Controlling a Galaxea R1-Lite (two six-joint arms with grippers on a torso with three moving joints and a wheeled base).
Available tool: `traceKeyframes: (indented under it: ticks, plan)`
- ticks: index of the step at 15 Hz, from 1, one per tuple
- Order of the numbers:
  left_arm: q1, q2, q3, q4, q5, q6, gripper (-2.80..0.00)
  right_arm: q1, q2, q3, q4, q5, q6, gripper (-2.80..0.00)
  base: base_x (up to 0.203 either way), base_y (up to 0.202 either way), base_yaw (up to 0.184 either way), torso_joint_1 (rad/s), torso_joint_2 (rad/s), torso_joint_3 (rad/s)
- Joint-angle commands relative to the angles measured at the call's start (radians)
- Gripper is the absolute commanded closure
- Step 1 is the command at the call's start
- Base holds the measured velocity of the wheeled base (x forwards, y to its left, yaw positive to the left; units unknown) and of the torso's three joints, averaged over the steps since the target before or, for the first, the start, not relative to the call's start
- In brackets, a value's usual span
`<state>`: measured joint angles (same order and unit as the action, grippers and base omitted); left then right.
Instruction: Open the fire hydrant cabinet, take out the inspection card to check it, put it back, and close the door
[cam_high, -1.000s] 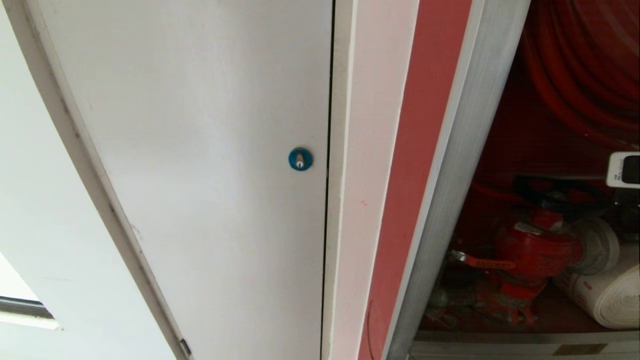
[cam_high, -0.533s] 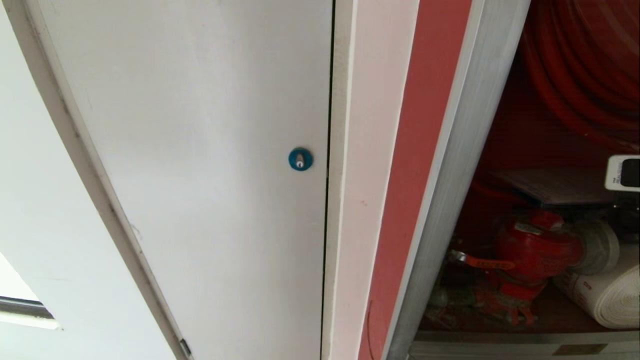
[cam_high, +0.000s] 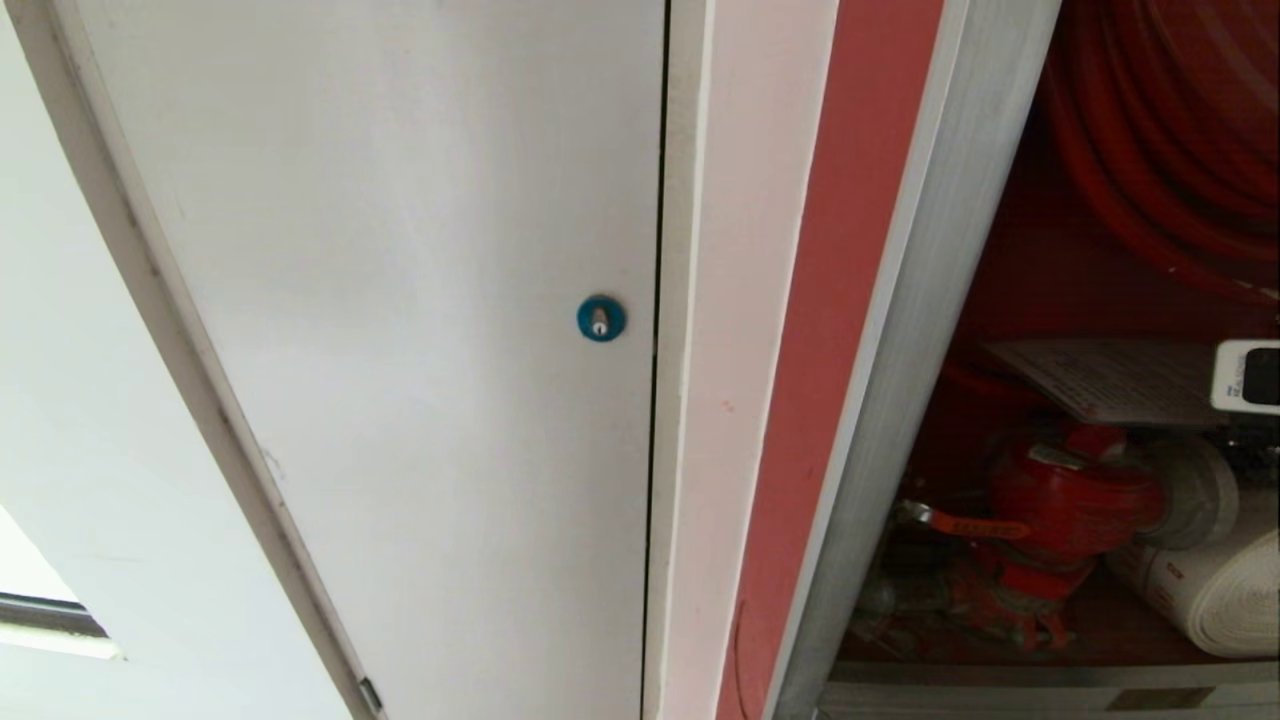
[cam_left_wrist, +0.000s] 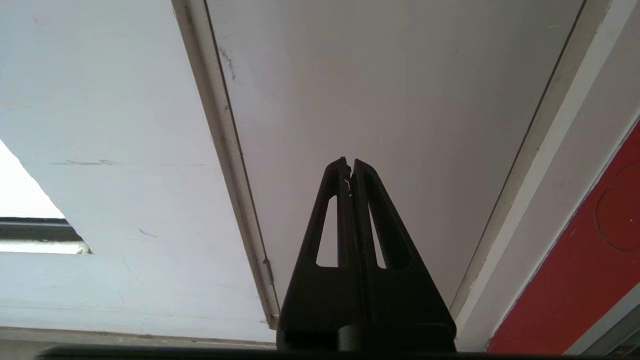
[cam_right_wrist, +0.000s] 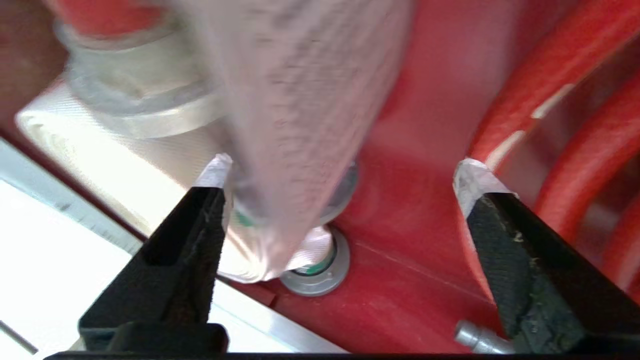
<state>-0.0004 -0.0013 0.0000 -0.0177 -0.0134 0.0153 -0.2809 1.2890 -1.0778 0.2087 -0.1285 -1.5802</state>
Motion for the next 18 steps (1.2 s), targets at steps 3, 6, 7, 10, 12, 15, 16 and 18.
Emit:
traceKeyframes:
  ticks: [3, 6, 7, 10, 12, 15, 16, 18]
  plan:
    - [0.000, 0.000, 0.006, 0.001, 0.000, 0.000, 0.00, -0.001, -0.065, 0.058, 0.002, 0.025, -0.007, -2.80, 0.000, 0.000, 0.000, 0.000, 0.00, 0.000]
    - [0.000, 0.000, 0.006, -0.001, 0.000, 0.000, 0.00, -0.001, -0.152, 0.117, 0.010, 0.024, -0.011, -2.80, 0.000, 0.000, 0.000, 0.000, 0.00, 0.000]
    - [0.000, 0.000, 0.006, 0.000, 0.000, 0.000, 0.00, -0.001, -0.190, 0.143, 0.014, 0.022, -0.014, -2.80, 0.000, 0.000, 0.000, 0.000, 0.00, 0.000]
    - [0.000, 0.000, 0.006, 0.000, 0.000, 0.000, 0.00, -0.001, -0.318, 0.228, 0.031, 0.020, -0.042, -2.80, 0.000, 0.000, 0.000, 0.000, 0.00, 0.000]
    - [0.000, 0.000, 0.006, -0.001, 0.000, 0.000, 0.00, -0.001, -0.410, 0.293, 0.035, 0.019, -0.058, -2.80, 0.000, 0.000, 0.000, 0.000, 0.00, 0.000]
    - [0.000, 0.000, 0.006, 0.000, 0.000, 0.000, 0.00, -0.001, -0.497, 0.331, 0.062, 0.018, -0.069, 0.00, 0.000, 0.000, 0.000, 0.000, 0.00, 0.000]
    - [-0.001, 0.000, 0.006, 0.001, 0.000, 0.000, 0.00, -0.001, -0.521, 0.332, 0.078, 0.018, -0.069, 0.00, 0.000, 0.000, 0.000, 0.000, 0.00, 0.000]
    - [-0.001, 0.000, 0.006, 0.000, 0.000, 0.000, 0.00, -0.002, -0.559, 0.332, 0.097, 0.017, -0.069, 0.00, 0.000, 0.000, 0.000, 0.000, 0.00, 0.000]
